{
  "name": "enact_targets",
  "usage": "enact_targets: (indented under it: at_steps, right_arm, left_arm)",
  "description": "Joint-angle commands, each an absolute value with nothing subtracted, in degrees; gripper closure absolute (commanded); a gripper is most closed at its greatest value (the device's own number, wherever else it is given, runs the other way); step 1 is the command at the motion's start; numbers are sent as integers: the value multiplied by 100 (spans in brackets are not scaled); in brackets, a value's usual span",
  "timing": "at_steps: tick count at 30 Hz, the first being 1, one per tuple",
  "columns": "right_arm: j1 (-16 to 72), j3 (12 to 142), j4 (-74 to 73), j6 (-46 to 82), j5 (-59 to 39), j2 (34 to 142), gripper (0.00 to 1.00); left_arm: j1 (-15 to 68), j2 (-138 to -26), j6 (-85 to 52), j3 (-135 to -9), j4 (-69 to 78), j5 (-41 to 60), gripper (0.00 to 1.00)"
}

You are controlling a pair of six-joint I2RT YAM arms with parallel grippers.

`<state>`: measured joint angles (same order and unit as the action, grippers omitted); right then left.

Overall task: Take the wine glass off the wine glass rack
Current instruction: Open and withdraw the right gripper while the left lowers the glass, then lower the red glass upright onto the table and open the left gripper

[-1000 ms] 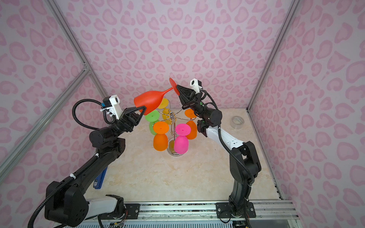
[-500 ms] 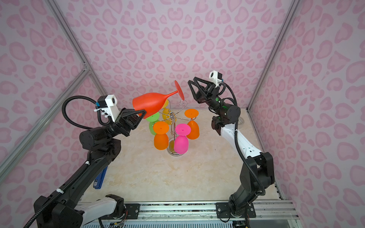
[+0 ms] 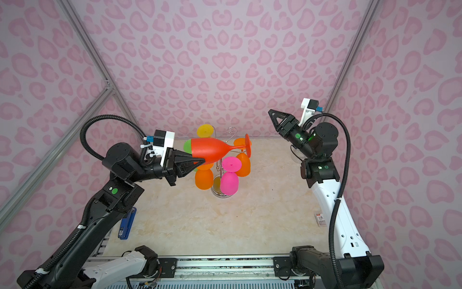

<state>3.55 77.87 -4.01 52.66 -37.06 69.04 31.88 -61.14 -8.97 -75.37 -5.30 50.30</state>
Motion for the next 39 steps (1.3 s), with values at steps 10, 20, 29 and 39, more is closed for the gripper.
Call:
enact_targets:
  at_steps: [10, 20, 29, 39]
  right_arm:
    - [-536, 6828, 1073, 4129, -3360, 6495, 46]
    - [-554, 6476, 888, 4166, -3401, 6616, 46]
    - [-554, 6390, 722, 4227, -3485, 6757, 46]
    - [-554, 6301, 683, 4236, -3507, 6761, 46]
  left_arm:
    - [5309, -6940, 1530, -8647, -5048, 1755, 99]
    - [6281, -8435, 1279, -9152, -6694, 11, 99]
    - [6484, -9102, 1122, -9021, -6928, -109, 99]
    - [6565, -9420, 945, -8781, -6947, -278, 99]
